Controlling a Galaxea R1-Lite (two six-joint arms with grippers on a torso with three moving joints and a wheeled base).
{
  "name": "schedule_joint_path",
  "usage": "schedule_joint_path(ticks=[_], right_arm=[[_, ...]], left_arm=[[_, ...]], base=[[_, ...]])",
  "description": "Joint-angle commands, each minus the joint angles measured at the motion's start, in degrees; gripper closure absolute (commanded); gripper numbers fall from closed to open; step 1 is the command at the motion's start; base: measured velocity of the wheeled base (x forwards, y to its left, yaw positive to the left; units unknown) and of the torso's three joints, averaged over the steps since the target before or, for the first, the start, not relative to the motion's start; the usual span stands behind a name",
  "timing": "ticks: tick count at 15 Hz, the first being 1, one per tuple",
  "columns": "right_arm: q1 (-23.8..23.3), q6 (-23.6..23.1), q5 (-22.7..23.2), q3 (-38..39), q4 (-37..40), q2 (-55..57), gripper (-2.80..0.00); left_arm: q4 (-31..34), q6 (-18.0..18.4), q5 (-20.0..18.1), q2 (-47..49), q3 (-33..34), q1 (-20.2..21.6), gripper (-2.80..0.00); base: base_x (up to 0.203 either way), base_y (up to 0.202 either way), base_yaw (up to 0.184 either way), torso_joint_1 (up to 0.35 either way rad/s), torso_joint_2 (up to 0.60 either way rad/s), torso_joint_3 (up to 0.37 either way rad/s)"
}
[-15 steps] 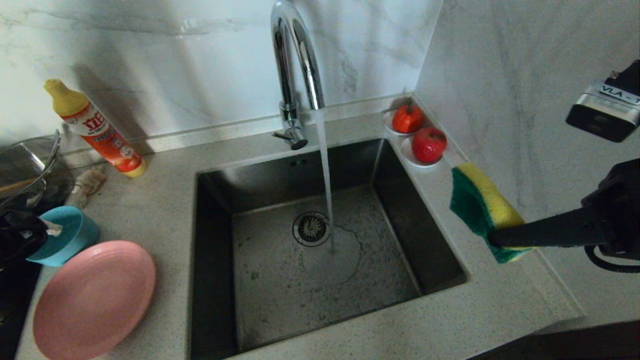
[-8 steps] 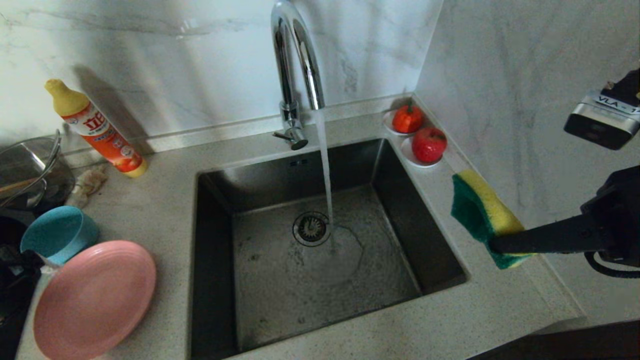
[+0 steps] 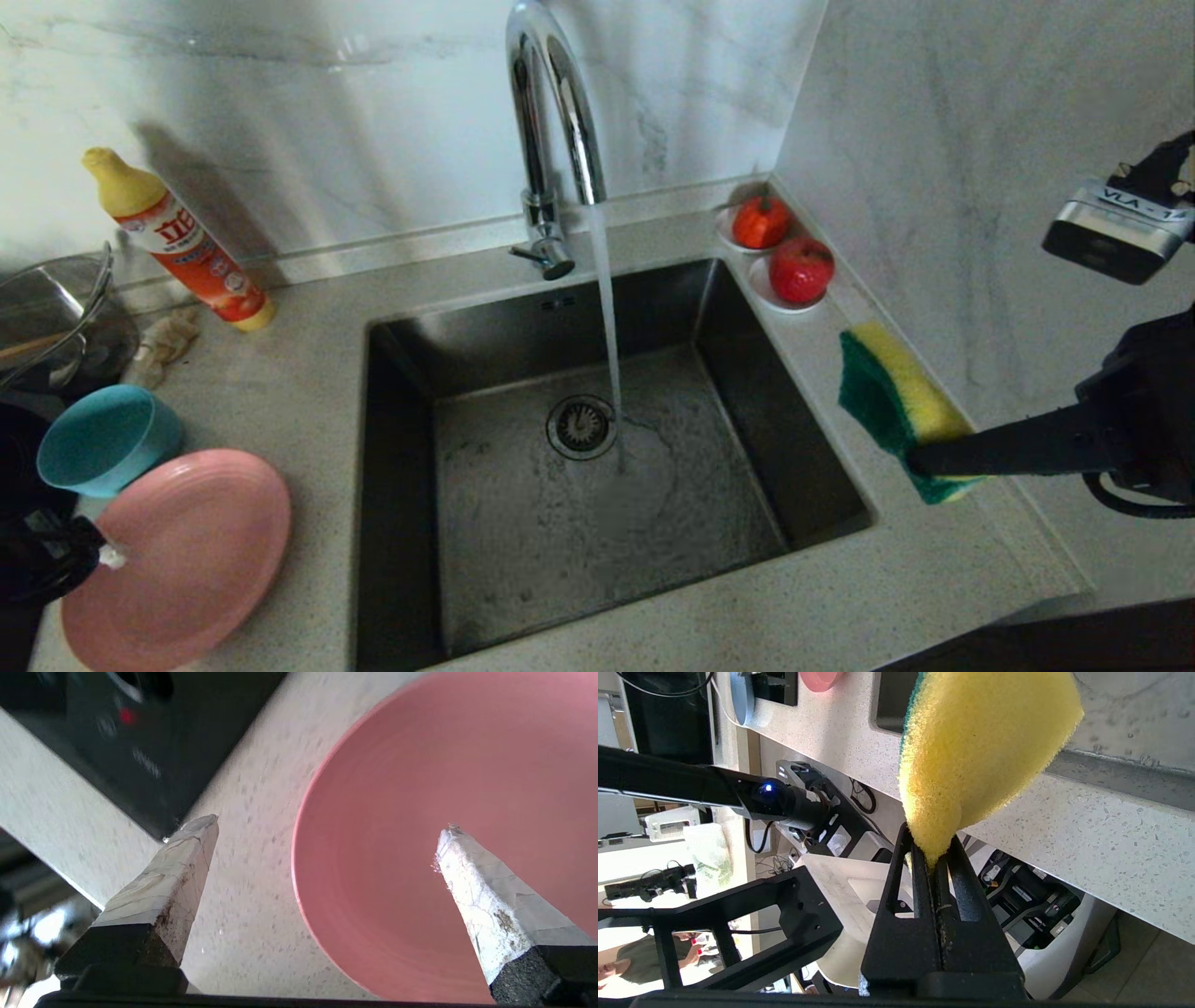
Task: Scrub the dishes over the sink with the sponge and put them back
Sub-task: Wash the plate
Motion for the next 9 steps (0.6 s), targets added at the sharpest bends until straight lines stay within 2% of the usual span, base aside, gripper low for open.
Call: schedule_joint_path(ticks=[1,7,9], right_arm=[[-0.36,0.11,0.23,0.30,0.17,0.62,0.00],[-1.18,0.02,1.71,0.30,0.17,0.46,0.00],[-1.25,0.02,1.71,0.63,0.17,0.37,0.00]], left_arm=[[0.24,-0.36,-0.34,2.84,0.59,0.03,-2.80],[0.76,-0.93,-0.20,5.92,0.34,0.03,-2.80],[0.75,-2.50,-0.27,7.41,-0.10,0.03,-2.80]], base=[[0.000,0.000,0.000,0.000,0.00,0.000],[0.000,0.000,0.000,0.000,0.00,0.000],[0.000,0.000,0.000,0.000,0.00,0.000]])
